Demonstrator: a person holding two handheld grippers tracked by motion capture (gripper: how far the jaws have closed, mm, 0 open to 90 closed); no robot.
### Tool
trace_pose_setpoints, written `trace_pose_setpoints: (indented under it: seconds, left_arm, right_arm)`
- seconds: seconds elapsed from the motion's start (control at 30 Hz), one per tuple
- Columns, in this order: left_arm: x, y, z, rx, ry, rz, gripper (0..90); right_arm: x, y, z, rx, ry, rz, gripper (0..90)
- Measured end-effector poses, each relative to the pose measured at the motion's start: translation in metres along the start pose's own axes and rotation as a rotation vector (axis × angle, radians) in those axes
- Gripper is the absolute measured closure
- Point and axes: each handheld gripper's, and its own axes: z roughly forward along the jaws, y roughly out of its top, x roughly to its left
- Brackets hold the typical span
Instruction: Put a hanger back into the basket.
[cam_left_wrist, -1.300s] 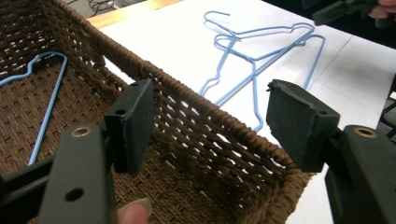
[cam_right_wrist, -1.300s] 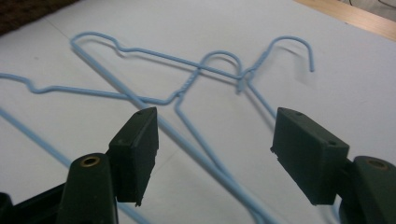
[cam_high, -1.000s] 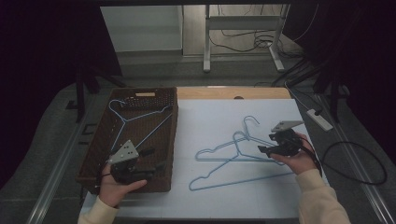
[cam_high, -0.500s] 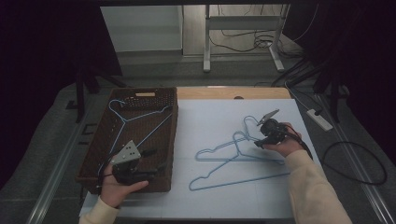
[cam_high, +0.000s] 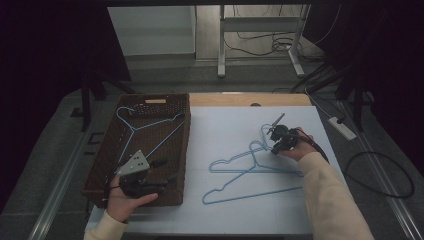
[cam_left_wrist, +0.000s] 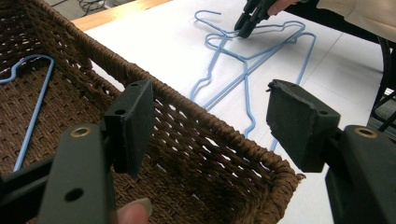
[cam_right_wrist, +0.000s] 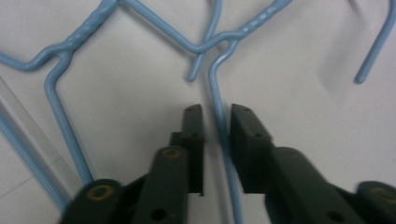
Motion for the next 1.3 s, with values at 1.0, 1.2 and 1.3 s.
trace_pose_setpoints:
  seconds: [1.0, 1.2, 1.3]
  left_arm:
    - [-0.006, 0.004, -0.003, -0.001, 0.011, 0.012, 33.6]
    - [-0.009, 0.006, 0.0, 0.006, 0.008, 0.018, 33.6]
    - [-0.009, 0.008, 0.001, 0.007, 0.007, 0.023, 33.6]
  right_arm:
    - [0.073, -0.047, -0.069, -0.426, -0.149, -0.123, 87.7]
    - [0.078, -0.055, -0.073, -0.476, -0.105, -0.112, 87.9]
    - [0.079, -0.058, -0.075, -0.495, -0.079, -0.108, 87.9]
